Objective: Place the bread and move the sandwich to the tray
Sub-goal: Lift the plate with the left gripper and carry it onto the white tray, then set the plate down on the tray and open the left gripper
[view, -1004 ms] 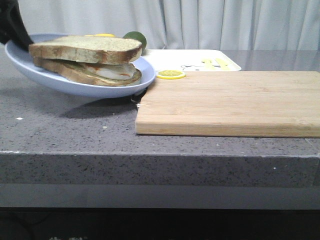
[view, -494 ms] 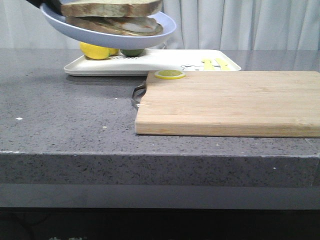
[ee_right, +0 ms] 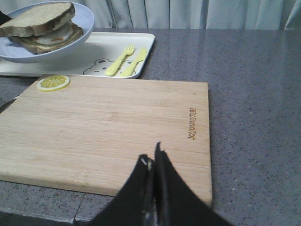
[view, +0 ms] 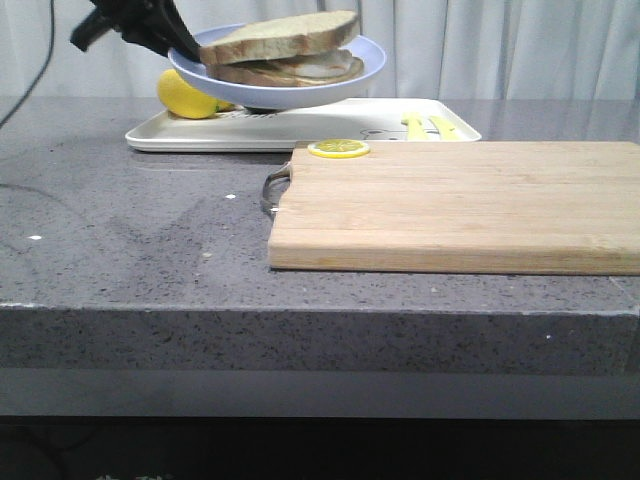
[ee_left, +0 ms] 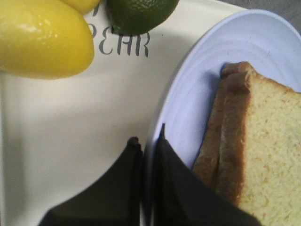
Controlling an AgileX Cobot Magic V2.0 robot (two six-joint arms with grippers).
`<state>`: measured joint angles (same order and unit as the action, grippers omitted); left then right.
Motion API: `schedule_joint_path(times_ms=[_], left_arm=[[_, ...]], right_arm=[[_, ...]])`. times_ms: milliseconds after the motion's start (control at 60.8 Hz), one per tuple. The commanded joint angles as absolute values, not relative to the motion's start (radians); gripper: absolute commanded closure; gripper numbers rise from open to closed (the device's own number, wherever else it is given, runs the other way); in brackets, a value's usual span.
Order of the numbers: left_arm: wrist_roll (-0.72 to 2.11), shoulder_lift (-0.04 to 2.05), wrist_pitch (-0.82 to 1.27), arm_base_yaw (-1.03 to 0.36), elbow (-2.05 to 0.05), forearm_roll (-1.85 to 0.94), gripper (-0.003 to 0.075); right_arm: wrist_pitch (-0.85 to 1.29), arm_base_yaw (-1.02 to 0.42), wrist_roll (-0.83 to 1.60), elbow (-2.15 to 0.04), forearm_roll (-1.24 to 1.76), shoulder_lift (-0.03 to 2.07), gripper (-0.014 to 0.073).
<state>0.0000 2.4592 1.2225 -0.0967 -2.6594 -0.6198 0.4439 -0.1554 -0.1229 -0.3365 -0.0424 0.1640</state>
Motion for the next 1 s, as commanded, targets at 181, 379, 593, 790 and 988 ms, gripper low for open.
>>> schedule_joint_path(times_ms=[181,379,593,790,988], left_arm=[[-0.043,2.493,1.171,-0.097,-2.792,-0.732,0.0740],[-0.029,2.517,1.157,-0.103,-2.792,-0.744,0.0740],[0.000,2.520,1.124,-0.103,-2.792,-0.744,0.0740],[0.009,2.538,1.104,-0.103,-2.792,-0.742,0.0739],[0.044,2.551,1.106,-0.108,-2.792,-0.744,0.0713]], right_arm=[[0.375,-0.152,-0.123,-0.364,-0.050,0.171,0.0652],[0.376,-0.152,-0.123,-0.364,-0.050,0.171,0.0652],[0.377,-0.152,-0.123,-0.364,-0.050,0.171,0.0652],[0.381,-0.152,-0.123,-0.364,-0.050,0.171,0.0652],[0.382,-0.152,-0.123,-0.364,-0.050,0.171,0.0652]])
